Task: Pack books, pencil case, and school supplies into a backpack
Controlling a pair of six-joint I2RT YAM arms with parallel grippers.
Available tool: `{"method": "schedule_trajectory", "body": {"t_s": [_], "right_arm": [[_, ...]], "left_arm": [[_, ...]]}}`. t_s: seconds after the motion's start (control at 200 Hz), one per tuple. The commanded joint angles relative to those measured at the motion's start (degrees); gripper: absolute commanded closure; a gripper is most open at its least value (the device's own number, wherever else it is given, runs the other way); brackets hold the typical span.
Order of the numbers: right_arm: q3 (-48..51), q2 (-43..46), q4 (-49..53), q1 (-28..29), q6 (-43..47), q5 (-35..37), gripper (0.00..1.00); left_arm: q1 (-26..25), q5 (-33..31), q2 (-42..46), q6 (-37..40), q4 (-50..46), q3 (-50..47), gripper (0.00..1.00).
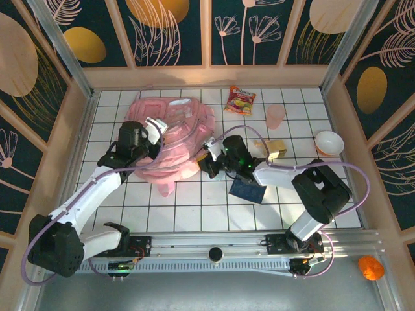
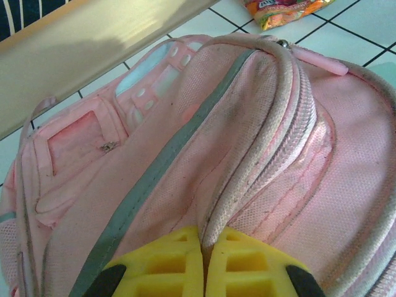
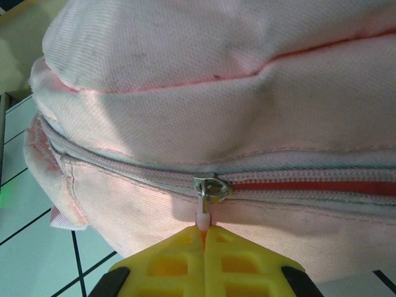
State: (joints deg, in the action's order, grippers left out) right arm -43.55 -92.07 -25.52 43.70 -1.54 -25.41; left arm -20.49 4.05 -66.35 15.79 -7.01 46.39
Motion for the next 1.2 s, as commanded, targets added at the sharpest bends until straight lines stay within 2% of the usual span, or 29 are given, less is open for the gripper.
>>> {"method": "schedule_trajectory", "body": {"t_s": [0.0, 0.165, 0.355, 0.54, 0.676, 0.896, 1.001, 1.196], "right_arm": [[-2.37, 1.68, -0.28, 2.1, -2.02, 1.06, 1.0], [-5.43, 1.12, 2.72, 5.58, -2.97, 1.79, 1.0], [-7.16, -0.91, -0.16, 11.1, -7.04, 3.41, 1.0], [-11.31, -6.85, -5.0, 15.94, -10.94, 2.76, 1.0], [-12.83, -7.29, -4.31, 16.59, -10.46, 4.06, 1.0], [-8.74, 1.37, 4.27, 12.8, -5.04, 4.86, 0.73], [-7.35, 5.94, 10.43, 9.03, -3.51, 4.89, 0.65], [-7.51, 9.12, 17.77, 3.5, 5.38, 7.79, 0.53]], "left_arm": [[-2.29, -3.28, 1.93, -7.43, 7.58, 0.67, 1.0], [-3.42, -5.37, 1.77, -15.06, 10.77, 0.35, 1.0], [-4.0, -5.16, 0.1, -20.01, 14.41, 0.85, 1.0], [-4.38, -3.37, -1.72, -20.6, 15.76, 1.87, 1.0], [-4.38, -1.63, -1.91, -17.32, 15.71, 1.86, 1.0], [-4.25, -1.03, -2.33, -9.81, 12.87, 1.84, 1.0], [-4.28, -1.66, -2.38, -8.86, 11.89, 2.27, 1.0], [-4.32, 6.26, -2.64, -5.68, 10.38, 3.47, 1.0]]}}
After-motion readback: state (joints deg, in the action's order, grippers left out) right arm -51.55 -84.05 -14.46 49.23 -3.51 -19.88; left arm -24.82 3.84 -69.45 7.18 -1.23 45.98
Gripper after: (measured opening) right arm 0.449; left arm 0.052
